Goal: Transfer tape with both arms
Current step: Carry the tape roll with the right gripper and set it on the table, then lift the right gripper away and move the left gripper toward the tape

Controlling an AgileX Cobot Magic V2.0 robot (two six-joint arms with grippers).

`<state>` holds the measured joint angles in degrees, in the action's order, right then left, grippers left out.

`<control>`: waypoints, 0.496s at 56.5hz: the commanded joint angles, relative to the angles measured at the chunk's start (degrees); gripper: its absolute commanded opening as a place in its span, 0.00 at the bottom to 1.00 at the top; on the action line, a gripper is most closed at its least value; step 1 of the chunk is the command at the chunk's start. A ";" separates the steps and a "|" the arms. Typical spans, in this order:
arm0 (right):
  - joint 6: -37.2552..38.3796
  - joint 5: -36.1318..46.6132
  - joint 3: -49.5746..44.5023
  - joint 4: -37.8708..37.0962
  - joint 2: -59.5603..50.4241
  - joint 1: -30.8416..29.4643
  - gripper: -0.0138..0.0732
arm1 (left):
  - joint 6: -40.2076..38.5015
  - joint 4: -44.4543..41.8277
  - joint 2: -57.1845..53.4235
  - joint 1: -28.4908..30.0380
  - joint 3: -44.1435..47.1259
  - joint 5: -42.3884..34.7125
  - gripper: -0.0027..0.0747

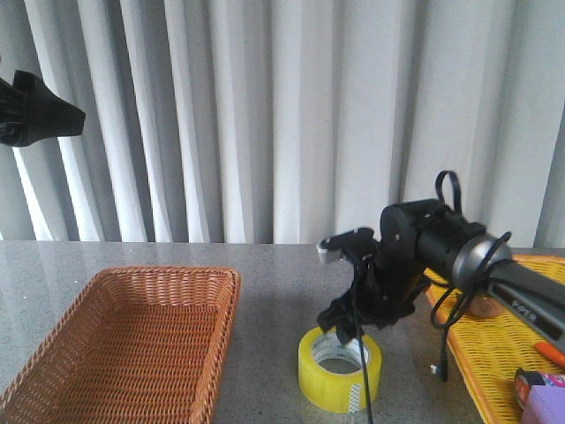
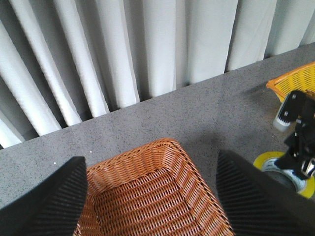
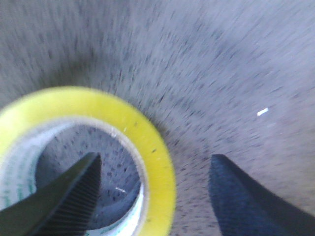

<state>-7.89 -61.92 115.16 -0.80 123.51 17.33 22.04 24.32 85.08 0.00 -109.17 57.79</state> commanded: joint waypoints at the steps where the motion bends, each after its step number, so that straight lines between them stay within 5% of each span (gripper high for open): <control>1: 0.90 5.75 2.02 -1.28 -8.52 -0.41 0.74 | -0.40 1.51 -2.26 -0.10 -1.68 -3.09 0.71; 14: 1.71 11.53 1.84 -6.97 -21.66 -1.09 0.60 | -0.40 1.51 -2.26 -0.17 -1.68 -3.71 0.71; 28: 0.66 8.52 1.77 -4.13 -33.09 -8.29 0.17 | -0.46 5.45 -2.26 -0.17 -1.68 -2.94 0.71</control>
<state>-6.60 -54.79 115.21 -5.32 95.73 11.81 22.04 25.64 85.08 0.00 -109.17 57.64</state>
